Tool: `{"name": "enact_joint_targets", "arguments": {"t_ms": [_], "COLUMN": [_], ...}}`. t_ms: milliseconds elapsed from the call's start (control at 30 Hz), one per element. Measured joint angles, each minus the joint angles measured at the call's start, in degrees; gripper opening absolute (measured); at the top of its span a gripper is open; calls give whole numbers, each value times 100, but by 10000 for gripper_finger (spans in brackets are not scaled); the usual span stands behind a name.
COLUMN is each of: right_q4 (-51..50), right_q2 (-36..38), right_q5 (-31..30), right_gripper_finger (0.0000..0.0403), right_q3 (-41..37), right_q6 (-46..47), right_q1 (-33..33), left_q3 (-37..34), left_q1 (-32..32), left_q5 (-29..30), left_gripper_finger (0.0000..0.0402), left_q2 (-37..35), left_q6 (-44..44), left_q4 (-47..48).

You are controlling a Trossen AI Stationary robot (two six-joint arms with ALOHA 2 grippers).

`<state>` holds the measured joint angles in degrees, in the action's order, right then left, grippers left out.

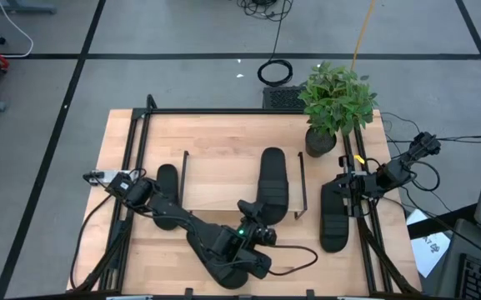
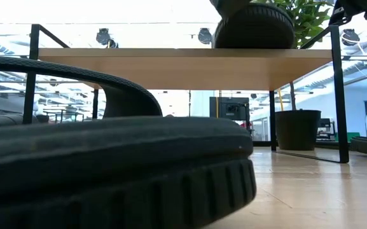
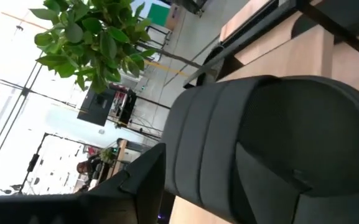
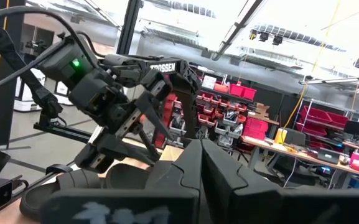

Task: Pick and place slides into the shelf
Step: Adjust the black slide on the shelf, then put the bottom left black slide on the shelf

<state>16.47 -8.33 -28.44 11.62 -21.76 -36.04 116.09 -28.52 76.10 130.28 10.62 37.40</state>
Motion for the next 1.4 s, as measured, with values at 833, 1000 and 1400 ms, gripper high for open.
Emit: {"name": "enact_joint_targets", "arguments": {"t_ms": [833, 1000, 1400], "right_q4": [-32, 109, 440], "right_q2": [-208, -357, -729], "right_q5": [1, 0, 15], "right_gripper_finger": [0, 0, 0], "right_q3": [-2, -2, -2], "right_q6": [-475, -491, -821], "right_q1": [-1, 0, -1], "left_q3": [267, -916, -5516], "left_q1": [-2687, -2838, -2847], "left_q5": [1397, 1157, 1342], "left_gripper_finger": [65, 8, 2], "left_q2": [-2397, -3613, -6348], "left_q6": [-2977, -4453, -7297], "left_q4": [4398, 4950, 4935]}}
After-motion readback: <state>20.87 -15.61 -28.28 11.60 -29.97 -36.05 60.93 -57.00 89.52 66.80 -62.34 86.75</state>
